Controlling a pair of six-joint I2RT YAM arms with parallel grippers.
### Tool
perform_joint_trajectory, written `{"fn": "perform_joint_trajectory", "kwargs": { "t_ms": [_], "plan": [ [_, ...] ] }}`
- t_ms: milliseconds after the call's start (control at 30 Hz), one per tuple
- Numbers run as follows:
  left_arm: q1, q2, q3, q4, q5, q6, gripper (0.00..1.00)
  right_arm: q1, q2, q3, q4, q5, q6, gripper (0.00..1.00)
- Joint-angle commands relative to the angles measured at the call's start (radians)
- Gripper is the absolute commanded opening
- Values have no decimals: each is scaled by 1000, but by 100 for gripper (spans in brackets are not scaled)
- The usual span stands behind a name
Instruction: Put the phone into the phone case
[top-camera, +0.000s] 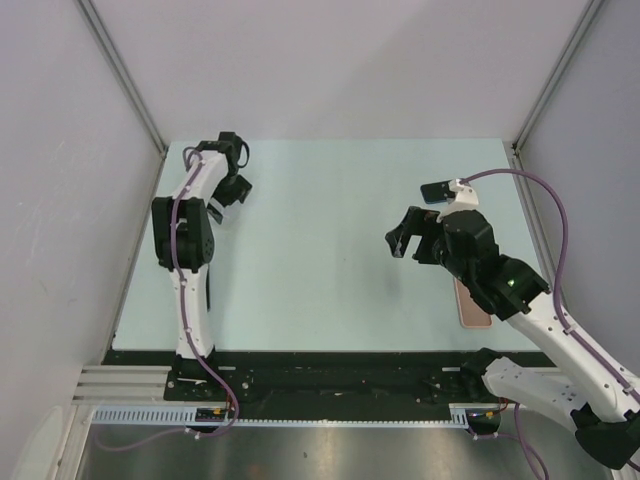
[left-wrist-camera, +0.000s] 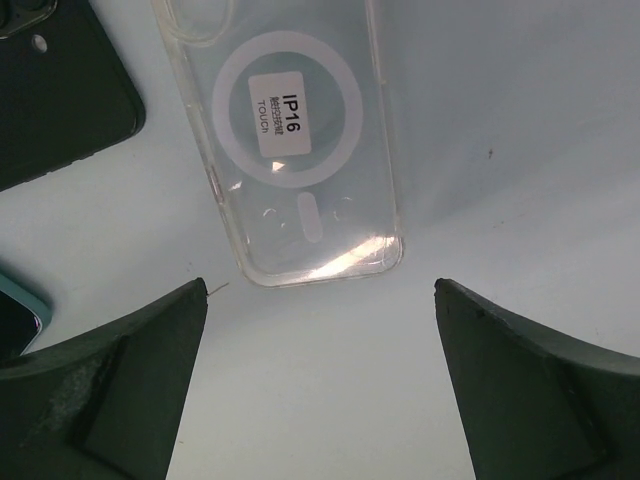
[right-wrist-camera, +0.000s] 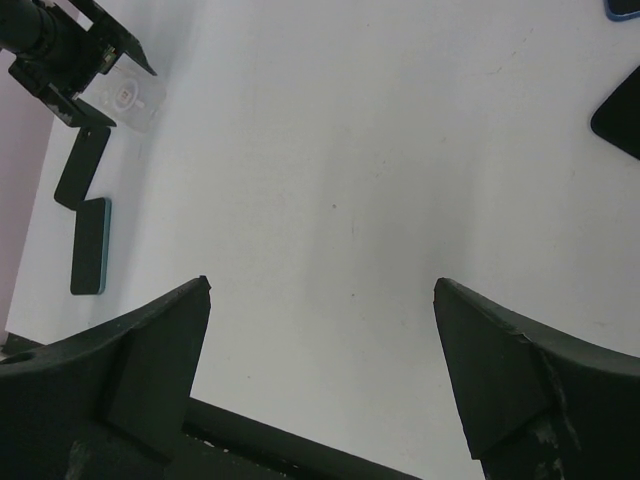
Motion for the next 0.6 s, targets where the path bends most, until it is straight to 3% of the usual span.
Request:
{"fn": "perform_joint_trajectory", "kwargs": {
  "t_ms": [0, 567],
  "plan": [
    [36, -6, 20, -8, -20, -60, 100, 5, 2, 2, -4, 32, 15, 98],
    [70, -14, -109, 208, 88, 16, 100, 15, -17, 2, -1, 100, 19, 96]
  ]
}}
